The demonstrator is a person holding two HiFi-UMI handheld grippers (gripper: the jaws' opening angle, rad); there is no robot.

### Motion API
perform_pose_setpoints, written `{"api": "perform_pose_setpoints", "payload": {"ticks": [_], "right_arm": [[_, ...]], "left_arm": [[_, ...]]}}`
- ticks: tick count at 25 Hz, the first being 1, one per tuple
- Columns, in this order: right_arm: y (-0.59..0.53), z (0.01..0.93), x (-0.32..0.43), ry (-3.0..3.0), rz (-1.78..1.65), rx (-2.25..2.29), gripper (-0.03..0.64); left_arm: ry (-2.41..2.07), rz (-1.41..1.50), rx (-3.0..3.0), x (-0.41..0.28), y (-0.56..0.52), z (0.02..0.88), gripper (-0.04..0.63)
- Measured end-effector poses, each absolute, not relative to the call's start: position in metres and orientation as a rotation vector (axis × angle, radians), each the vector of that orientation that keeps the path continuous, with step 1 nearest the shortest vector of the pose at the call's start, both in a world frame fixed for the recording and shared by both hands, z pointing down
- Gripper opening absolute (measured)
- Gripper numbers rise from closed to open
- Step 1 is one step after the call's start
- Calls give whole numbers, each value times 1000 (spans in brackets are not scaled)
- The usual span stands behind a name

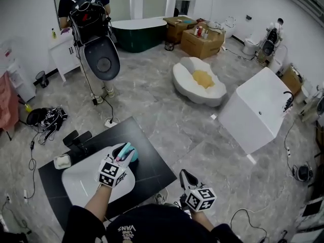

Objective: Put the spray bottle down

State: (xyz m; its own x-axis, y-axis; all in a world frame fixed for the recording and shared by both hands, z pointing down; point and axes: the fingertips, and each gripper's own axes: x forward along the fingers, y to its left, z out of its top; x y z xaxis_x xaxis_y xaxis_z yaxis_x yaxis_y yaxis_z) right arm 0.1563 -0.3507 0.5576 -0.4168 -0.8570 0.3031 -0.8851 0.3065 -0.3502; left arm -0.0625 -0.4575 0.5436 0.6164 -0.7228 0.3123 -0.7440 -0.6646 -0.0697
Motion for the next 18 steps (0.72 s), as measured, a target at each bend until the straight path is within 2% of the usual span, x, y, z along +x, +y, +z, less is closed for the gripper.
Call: {"api": "perform_pose_setpoints", "payload": {"ticks": [11,18], "right_arm": [[-369,570,167,-2484,775,1621,3],[-363,576,172,-2467,806,1631,5]], "left_arm": [[-1245,597,2720,-49,-510,583,153],[-1290,567,2645,-55,-535,598,153]]}}
